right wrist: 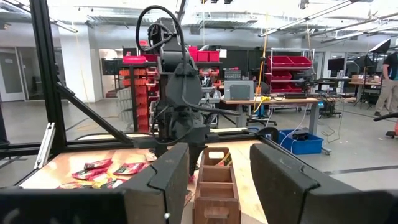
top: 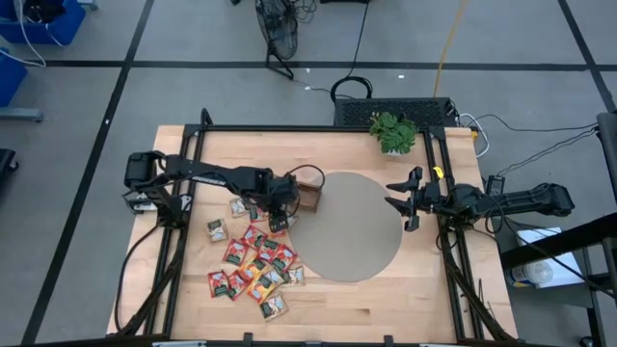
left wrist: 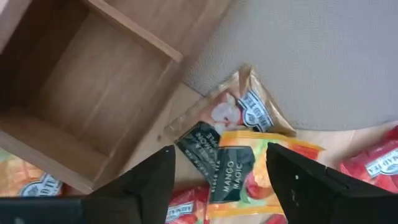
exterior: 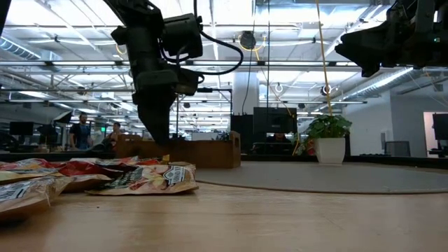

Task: Pick & Place Tea
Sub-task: Put the yellow tea bag into the left section of the wooden organizer

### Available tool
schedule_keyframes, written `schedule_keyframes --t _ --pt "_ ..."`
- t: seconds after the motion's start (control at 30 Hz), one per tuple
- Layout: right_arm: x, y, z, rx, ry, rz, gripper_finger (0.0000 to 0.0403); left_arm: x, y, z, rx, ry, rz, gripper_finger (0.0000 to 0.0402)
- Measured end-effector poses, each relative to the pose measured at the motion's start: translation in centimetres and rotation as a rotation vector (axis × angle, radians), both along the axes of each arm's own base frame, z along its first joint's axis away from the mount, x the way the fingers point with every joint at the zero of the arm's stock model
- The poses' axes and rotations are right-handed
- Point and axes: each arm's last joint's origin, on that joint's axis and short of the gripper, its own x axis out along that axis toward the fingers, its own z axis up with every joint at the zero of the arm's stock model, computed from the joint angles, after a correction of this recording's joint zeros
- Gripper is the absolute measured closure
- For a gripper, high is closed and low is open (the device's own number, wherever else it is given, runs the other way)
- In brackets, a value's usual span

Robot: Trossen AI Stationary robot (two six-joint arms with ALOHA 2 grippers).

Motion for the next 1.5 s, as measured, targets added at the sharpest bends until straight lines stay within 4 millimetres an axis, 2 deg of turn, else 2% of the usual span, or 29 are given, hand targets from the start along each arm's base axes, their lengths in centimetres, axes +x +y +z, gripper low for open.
schedule_keyframes --t 0.2,0.77,1.17,1.3,1.5 --pt "0.0 0.0 0.0 0.000 0.001 0.000 0.0248 -0.4 0.0 -0.2 -0.013 0.035 0.001 0.0160" --pt "0.0 0.0 0.0 0.000 0.000 0.000 0.0248 -1.6 -0.3 -3.1 -0.078 0.008 -0.019 0.0160" --pt "0.0 0.0 0.0 0.000 0.001 0.000 0.0248 -1.7 -0.5 -3.1 -0.115 0.002 -0.070 0.0163" --pt "0.0 0.0 0.0 0.000 0.001 0.000 0.0248 -1.7 -0.5 -3.1 -0.111 0.004 -0.088 0.0194" --pt "0.0 0.0 0.0 0.000 0.001 0.000 0.0248 -1.7 -0.5 -3.1 -0.104 0.001 -0.116 0.0292"
